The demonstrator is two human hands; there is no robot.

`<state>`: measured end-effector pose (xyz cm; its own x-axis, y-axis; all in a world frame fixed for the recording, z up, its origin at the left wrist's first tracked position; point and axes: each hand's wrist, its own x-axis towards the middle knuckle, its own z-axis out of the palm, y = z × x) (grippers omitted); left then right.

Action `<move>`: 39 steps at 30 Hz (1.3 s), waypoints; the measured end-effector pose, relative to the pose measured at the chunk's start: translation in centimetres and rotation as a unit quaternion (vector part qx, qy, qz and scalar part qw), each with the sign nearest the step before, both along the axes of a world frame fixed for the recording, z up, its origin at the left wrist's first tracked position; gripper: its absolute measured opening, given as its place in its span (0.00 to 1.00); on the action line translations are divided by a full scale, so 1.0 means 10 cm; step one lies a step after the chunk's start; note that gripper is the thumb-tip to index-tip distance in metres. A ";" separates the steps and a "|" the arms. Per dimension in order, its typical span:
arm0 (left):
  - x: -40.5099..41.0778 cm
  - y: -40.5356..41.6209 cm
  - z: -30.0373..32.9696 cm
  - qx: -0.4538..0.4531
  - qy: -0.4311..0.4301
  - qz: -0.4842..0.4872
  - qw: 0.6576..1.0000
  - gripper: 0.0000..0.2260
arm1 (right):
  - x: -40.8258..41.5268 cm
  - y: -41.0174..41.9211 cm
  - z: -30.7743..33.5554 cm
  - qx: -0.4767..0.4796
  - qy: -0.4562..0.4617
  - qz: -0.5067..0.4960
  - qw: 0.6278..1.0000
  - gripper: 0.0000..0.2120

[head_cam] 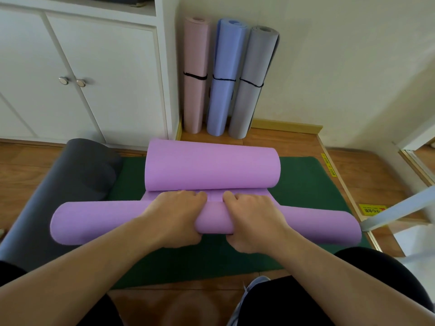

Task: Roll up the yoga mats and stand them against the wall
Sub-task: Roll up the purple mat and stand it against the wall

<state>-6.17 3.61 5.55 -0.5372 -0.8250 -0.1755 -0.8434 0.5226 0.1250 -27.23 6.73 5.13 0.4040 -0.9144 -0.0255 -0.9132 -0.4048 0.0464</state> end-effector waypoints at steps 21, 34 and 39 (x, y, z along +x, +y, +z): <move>-0.14 0.04 -0.01 -0.086 -0.030 -0.015 0.996 0.24 | 0.00 -0.06 0.01 0.029 -0.025 -0.031 0.999 0.23; -0.09 0.08 0.02 -0.087 -0.027 -0.014 0.996 0.23 | 0.05 -0.02 0.02 0.015 -0.015 -0.020 1.000 0.21; -0.09 0.04 0.02 -0.057 -0.027 0.003 0.998 0.21 | 0.04 -0.01 -0.02 -0.022 -0.031 0.011 0.999 0.25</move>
